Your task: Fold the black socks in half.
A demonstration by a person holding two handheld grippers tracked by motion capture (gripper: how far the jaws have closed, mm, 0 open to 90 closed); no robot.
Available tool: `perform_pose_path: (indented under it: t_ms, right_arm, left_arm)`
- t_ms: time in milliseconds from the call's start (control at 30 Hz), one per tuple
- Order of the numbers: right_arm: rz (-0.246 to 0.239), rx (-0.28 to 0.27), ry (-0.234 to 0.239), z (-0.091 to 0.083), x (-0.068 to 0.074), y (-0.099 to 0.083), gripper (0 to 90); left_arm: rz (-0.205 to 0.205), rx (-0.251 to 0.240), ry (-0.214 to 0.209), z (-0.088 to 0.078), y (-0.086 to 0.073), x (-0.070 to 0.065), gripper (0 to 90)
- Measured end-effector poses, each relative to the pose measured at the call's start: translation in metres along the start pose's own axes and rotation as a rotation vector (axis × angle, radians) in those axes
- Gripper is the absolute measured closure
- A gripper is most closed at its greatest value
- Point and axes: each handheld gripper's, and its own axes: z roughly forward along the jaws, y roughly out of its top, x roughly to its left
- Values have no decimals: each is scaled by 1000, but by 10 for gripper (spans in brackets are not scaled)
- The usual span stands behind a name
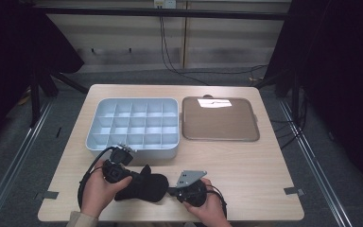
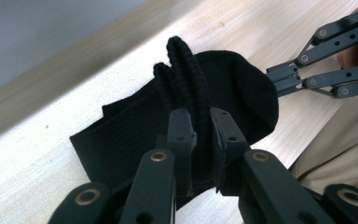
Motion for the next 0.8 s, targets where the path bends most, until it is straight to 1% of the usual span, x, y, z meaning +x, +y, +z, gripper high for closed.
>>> perform_pose_path:
  t_ms: [100, 533, 600, 800]
  right_arm:
    - [-1, 0, -1, 0, 0, 0, 900]
    - [3, 0, 0, 0, 0, 0, 900]
    - [2, 0, 0, 0, 0, 0, 900]
    - [-2, -1, 0, 0, 0, 0, 900]
  left_arm:
    - [0, 2, 4, 1, 1, -1, 797]
    - [1, 7, -7, 6, 3, -2, 796]
    - [1, 11, -3, 6, 3, -3, 796]
    - [4, 13, -10, 9, 4, -5, 793]
